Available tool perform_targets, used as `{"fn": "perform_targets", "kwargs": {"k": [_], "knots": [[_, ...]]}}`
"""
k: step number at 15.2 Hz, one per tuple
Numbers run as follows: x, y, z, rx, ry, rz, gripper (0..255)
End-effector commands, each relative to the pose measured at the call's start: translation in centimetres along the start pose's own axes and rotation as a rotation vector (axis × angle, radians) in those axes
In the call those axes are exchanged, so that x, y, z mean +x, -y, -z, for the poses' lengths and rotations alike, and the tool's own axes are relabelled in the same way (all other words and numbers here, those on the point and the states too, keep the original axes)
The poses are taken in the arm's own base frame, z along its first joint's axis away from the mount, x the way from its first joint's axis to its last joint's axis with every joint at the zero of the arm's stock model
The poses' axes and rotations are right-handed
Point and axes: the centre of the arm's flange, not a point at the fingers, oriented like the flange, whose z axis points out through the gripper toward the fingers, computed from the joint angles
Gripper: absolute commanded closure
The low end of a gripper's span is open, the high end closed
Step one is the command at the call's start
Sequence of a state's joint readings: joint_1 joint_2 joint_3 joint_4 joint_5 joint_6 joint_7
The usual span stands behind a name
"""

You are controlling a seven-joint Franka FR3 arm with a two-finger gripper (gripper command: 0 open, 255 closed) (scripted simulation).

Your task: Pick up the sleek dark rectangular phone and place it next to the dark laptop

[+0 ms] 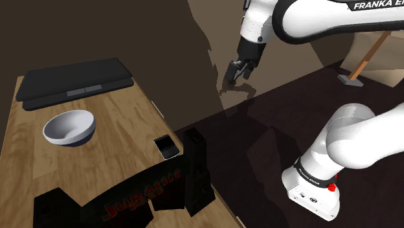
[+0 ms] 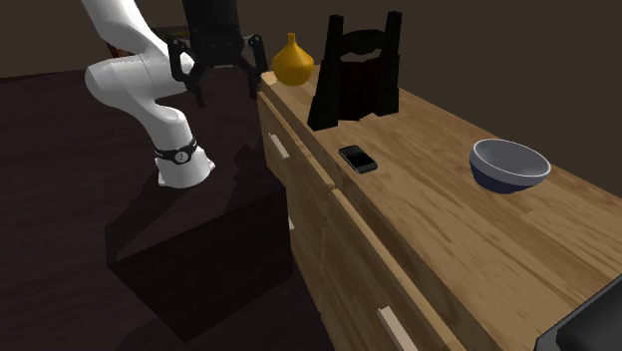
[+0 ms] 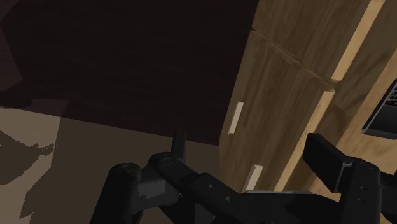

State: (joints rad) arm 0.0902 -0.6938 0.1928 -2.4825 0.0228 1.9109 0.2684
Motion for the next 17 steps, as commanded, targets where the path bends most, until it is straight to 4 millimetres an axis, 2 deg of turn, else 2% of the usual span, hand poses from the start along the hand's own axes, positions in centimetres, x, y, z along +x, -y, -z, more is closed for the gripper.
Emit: {"fn": "perform_targets", "kwargs": {"k": [1,17], "knots": [[0.2,2.2,-1.2,0.006,-0.007,-0.002,0],[1.2,20.4,-10.7,0.045,-0.057,-0.009,0]]}}
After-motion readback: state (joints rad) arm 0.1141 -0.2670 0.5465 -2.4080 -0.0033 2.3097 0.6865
